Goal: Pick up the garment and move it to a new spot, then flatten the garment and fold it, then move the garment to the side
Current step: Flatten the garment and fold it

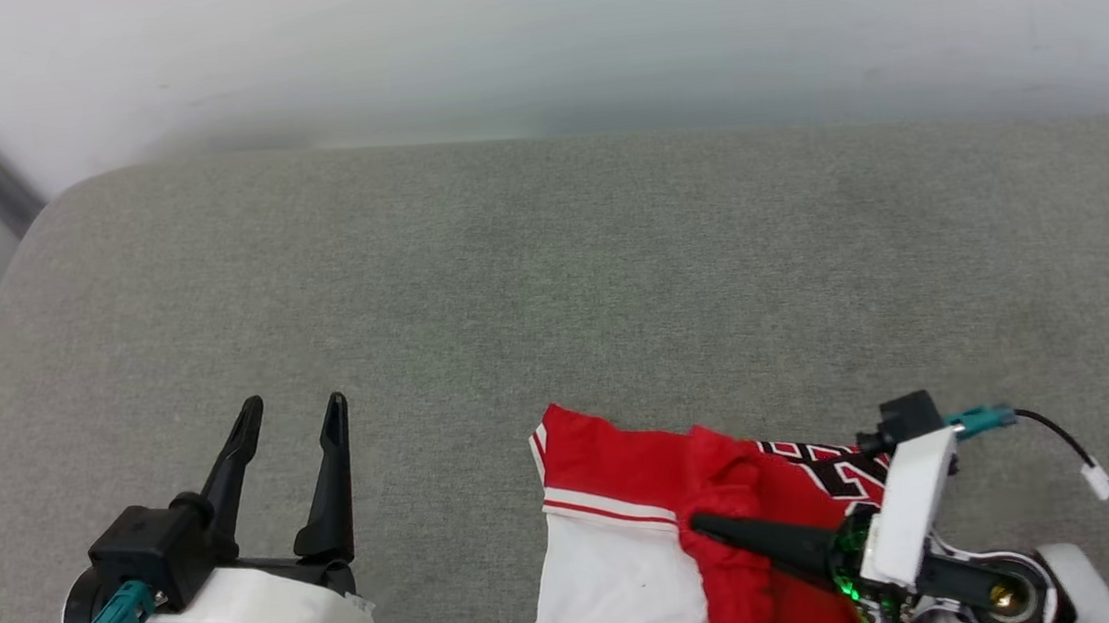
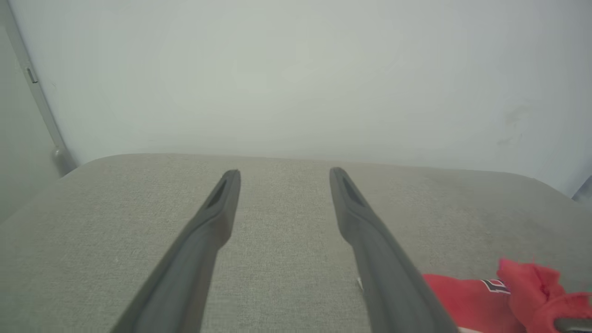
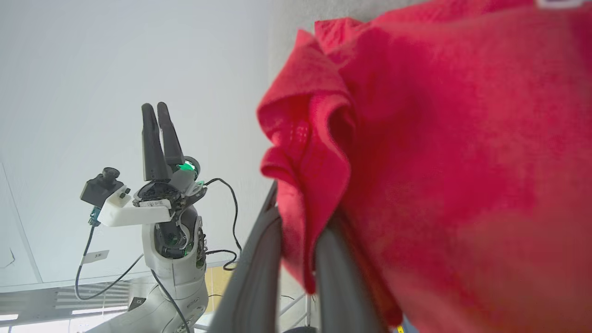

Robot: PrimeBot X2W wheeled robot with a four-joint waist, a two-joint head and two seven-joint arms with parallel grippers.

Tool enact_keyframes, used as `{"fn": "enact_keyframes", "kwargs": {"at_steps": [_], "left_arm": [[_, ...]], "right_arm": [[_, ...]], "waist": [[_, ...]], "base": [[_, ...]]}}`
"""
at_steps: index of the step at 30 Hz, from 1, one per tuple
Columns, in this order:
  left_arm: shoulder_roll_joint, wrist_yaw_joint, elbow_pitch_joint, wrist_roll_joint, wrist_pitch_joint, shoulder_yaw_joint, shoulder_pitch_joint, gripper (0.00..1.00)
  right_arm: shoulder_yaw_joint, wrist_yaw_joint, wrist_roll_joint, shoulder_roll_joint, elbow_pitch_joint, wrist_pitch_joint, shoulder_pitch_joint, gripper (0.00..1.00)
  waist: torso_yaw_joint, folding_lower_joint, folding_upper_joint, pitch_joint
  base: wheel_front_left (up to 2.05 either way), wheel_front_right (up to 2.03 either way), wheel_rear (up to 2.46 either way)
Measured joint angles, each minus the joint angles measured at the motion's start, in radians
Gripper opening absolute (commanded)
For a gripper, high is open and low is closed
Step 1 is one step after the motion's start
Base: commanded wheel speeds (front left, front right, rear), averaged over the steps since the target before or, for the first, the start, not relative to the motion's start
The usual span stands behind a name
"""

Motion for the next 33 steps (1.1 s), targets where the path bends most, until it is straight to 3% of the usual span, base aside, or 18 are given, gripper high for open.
{"fn": "enact_keyframes", "kwargs": {"at_steps": [6, 7, 8, 9, 10, 16, 19, 22, 26, 33], "left_arm": [[-0.013, -0.015, 0.023, -0.002, -0.006, -0.007, -0.017, 1.0], [-0.016, -0.017, 0.026, -0.002, -0.006, -0.007, -0.017, 1.0], [-0.018, -0.018, 0.029, -0.002, -0.006, -0.008, -0.017, 1.0], [-0.021, -0.019, 0.031, -0.002, -0.007, -0.008, -0.017, 1.0], [-0.022, -0.022, 0.034, -0.002, -0.008, -0.008, -0.017, 1.0], [-0.025, -0.026, 0.048, -0.005, -0.012, -0.002, -0.017, 1.0], [-0.024, -0.026, 0.05, -0.006, -0.014, 0.002, -0.017, 1.0], [-0.023, -0.021, 0.05, -0.006, -0.015, 0.007, -0.013, 1.0], [-0.022, -0.011, 0.05, -0.007, -0.016, 0.017, 0.005, 1.0], [-0.038, -0.007, 0.058, -0.016, -0.023, 0.057, 0.035, 1.0]], "right_arm": [[0.202, 0.0, 0.075, 0.001, 0.088, -0.148, -0.068, 0.0], [0.224, 0.0, 0.075, 0.001, 0.104, -0.172, -0.076, 0.05], [0.244, 0.0, 0.08, 0.001, 0.119, -0.196, -0.083, 0.31], [0.262, 0.0, 0.093, 0.0, 0.131, -0.213, -0.088, 0.78], [0.281, 0.0, 0.099, 0.0, 0.14, -0.229, -0.093, 1.0], [0.347, 0.0, 0.12, 0.001, 0.126, -0.318, -0.13, 1.0], [0.357, 0.0, 0.067, -0.007, 0.06, -0.378, -0.153, 1.0], [0.378, 0.0, -0.079, -0.063, -0.01, -0.486, -0.169, 1.0], [0.368, 0.0, -0.409, -0.185, -0.008, -0.649, -0.173, 1.0], [0.113, 0.0, -0.762, -0.217, -0.024, -0.746, -0.078, 1.0]], "waist": [[0.033, 0.0, 0.0, 0.024], [0.036, 0.0, 0.0, 0.027], [0.039, 0.0, 0.0, 0.029], [0.041, 0.0, 0.0, 0.031], [0.041, 0.0, 0.0, 0.033], [0.025, 0.0, 0.0, 0.033], [0.007, 0.0, 0.0, 0.026], [-0.013, 0.0, 0.0, 0.017], [-0.045, 0.0, 0.0, 0.001], [-0.102, -0.0001, 0.0, -0.021]], "base": [[0.0, 0.0, 0.0], [0.0, 0.0, 0.0], [0.0, 0.0, 0.0], [0.0, 0.0, 0.0], [0.0, 0.0, 0.0], [0.0, 0.0, 0.0], [0.0, 0.0, 0.0], [0.0, 0.0, 0.0], [0.0, 0.0, 0.0], [0.0, 0.0, 0.0]]}}
